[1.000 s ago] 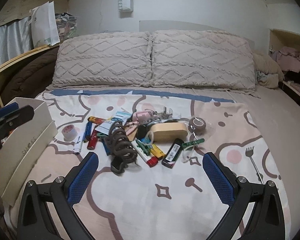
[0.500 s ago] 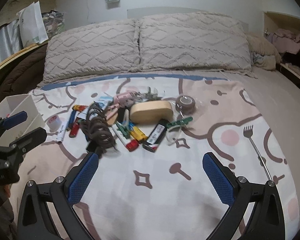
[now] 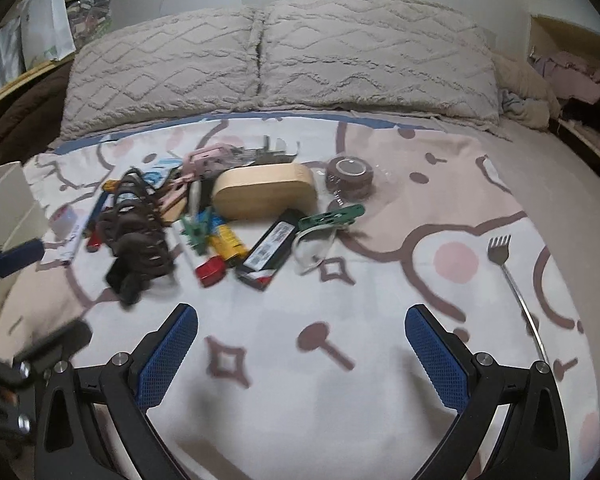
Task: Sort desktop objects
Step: 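Lower the left tool onto the black claw hair clip and close it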
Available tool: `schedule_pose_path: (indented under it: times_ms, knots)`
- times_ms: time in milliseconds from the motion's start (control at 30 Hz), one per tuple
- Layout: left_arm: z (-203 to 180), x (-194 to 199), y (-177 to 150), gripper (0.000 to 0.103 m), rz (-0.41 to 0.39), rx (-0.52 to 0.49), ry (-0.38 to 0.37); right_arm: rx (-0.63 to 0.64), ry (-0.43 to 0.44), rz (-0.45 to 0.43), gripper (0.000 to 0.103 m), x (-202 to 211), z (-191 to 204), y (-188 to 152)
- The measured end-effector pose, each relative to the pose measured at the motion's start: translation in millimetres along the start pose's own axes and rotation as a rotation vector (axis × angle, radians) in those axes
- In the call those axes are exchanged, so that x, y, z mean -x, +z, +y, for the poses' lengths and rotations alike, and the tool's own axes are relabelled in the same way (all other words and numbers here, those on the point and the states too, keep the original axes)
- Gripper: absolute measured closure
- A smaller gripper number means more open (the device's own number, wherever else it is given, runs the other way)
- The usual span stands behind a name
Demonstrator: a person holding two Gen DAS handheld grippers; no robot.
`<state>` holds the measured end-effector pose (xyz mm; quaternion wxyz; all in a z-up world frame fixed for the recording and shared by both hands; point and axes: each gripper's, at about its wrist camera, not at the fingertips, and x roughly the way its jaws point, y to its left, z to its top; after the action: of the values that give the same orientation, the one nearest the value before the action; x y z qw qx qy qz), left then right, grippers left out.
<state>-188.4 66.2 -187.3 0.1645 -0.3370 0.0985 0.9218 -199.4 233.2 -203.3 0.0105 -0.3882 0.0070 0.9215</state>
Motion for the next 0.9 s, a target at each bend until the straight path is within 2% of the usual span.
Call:
schedule_pose_path:
  times_ms: [33, 100, 133, 200, 267, 400, 467, 667, 733, 800, 900]
  knots:
    - [-0.5, -1.7, -1.0, 0.0, 0.004, -0.001, -0.001, -0.006, 0.0, -0.004, 0.0, -2.9, -2.5, 2.1]
    - [0.1, -5.2, -3.2, 0.0, 0.009, 0.003, 0.015, -0.013, -0.009, -0.009, 0.01, -7.7, -6.0, 5.7]
    - [1.0, -6.5, -3.9, 0.0, 0.012, 0.006, 0.017, -0.021, -0.018, -0.008, 0.022, -10.9, -8.4, 7.9]
    - [3.4, -9.3, -5.7, 0.0, 0.02, 0.019, 0.011, -0.042, -0.019, 0.001, 0.028, -18.8, -12.8, 11.7]
    - [5.8, -10.5, -6.2, 0.0, 0.021, 0.033, 0.005, -0.055, -0.002, 0.018, 0.039, -26.8, -14.3, 13.5]
    - [12.9, -14.6, -8.1, 0.0, 0.031, 0.072, -0.01, -0.038, 0.02, 0.033, 0.052, -35.8, -8.3, 13.6]
    - [16.1, -20.2, -10.2, 0.0, 0.048, 0.092, -0.015, -0.02, 0.019, 0.038, 0.065, -39.6, -4.2, 14.8]
    - [31.8, -37.6, -19.9, 0.0, 0.114, 0.187, -0.061, -0.01, 0.03, 0.027, 0.083, -45.9, -2.6, 19.5]
    - [37.4, -39.0, -21.8, 0.0, 0.118, 0.221, -0.091, -0.008, 0.036, 0.028, 0.087, -48.4, -2.5, 19.6]
    - [38.6, -37.9, -22.7, 0.0, 0.116, 0.235, -0.105, -0.003, 0.047, 0.02, 0.096, -47.6, -1.4, 19.4]
    - [35.0, -40.8, -24.0, 0.0, 0.139, 0.228, -0.096, 0.014, 0.074, 0.006, 0.098, -43.2, 1.5, 18.8]
